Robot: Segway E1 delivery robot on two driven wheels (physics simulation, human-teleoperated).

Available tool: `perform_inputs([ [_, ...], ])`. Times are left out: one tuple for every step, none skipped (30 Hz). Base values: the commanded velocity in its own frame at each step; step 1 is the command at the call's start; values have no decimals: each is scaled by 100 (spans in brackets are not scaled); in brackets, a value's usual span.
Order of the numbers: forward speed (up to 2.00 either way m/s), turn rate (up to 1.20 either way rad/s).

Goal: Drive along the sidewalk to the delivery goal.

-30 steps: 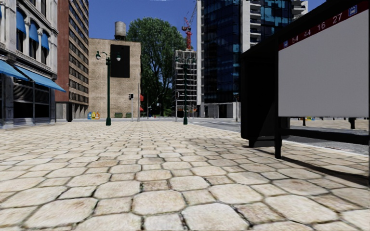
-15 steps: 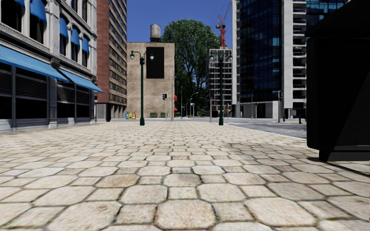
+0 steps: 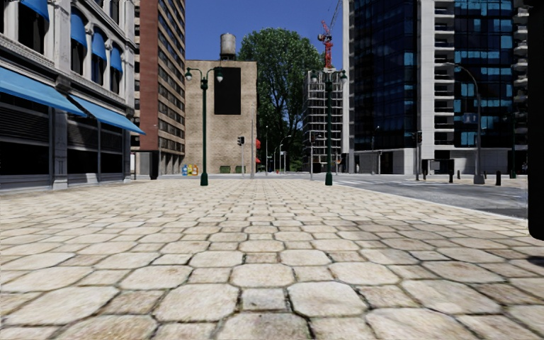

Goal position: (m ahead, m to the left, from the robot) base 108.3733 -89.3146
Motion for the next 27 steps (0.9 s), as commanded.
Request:
perform_inputs([
  [200, 0],
  [200, 0],
  [200, 0],
  [200, 0],
  [200, 0],
  [200, 0],
  [200, 0],
  [200, 0],
  [200, 0],
  [200, 0],
  [200, 0],
  [200, 0],
  [200, 0],
  [200, 0],
  [200, 0],
  [200, 0],
  [200, 0],
  [200, 0],
  [200, 0],
  [200, 0],
  [200, 0],
  [200, 0],
  [200, 0],
  [200, 0],
  [200, 0],
  [200, 0],
  [200, 0],
])
